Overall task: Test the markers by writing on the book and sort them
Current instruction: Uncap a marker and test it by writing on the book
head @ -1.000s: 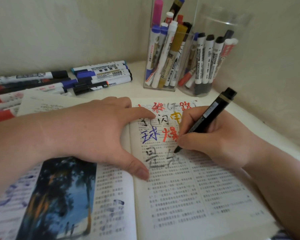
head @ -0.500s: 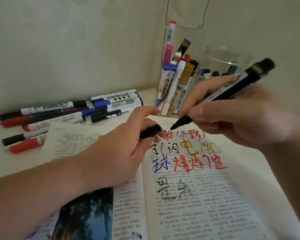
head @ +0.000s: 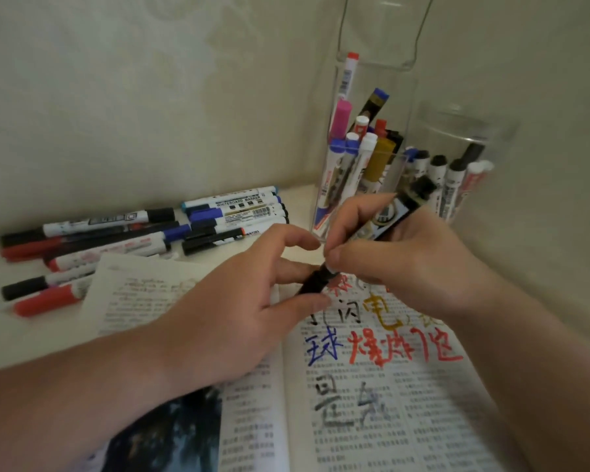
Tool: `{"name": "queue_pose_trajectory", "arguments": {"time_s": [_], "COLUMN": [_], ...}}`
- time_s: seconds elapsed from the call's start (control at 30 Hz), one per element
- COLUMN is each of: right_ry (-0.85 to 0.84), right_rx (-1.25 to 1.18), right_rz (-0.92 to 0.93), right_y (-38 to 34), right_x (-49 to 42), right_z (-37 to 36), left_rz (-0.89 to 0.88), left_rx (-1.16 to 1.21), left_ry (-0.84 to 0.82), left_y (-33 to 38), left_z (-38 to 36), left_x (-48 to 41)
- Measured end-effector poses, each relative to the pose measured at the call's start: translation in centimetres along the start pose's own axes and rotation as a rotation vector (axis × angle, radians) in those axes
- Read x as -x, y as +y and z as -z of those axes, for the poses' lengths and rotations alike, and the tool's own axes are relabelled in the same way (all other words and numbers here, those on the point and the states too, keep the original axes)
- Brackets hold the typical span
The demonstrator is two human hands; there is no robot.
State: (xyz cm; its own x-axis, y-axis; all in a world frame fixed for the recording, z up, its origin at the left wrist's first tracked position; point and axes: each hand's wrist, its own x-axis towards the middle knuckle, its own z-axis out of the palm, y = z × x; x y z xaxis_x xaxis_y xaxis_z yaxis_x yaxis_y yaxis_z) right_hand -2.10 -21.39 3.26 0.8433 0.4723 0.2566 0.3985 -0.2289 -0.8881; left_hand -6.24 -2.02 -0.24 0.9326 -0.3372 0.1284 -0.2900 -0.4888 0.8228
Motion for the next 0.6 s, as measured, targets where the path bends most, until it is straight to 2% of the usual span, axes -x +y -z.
{"name": "queue_pose_trajectory", "arguments": {"time_s": [0.1,0.2,0.43,0.6], "right_ry": [-0.065,-0.099,0.045,-0.016], "right_rx": [0.143,0.168,0.210,0.294], "right_rz": [-0.037,-0.042,0.060,0.008], "right_y": [0.0,0.2,1.1,1.3], "right_x": [0.0,0.2,0.3,0.4], "right_z": [-0.4,-0.5,-0.9,-0.7], "left_rz": [0.015,0.013,-0.057,-0.095], "left_rx": [-0.044,-0.065,-0.188,-0.207], "left_ry": [-0.028,-0.016,0.055,0.072], "left_y": [-0.2,-0.6,-1.5,-2.2], "left_z": [0.0,0.0,0.0,-0.1], "left_x": [0.0,-0.1,-0.6,-0.8]}}
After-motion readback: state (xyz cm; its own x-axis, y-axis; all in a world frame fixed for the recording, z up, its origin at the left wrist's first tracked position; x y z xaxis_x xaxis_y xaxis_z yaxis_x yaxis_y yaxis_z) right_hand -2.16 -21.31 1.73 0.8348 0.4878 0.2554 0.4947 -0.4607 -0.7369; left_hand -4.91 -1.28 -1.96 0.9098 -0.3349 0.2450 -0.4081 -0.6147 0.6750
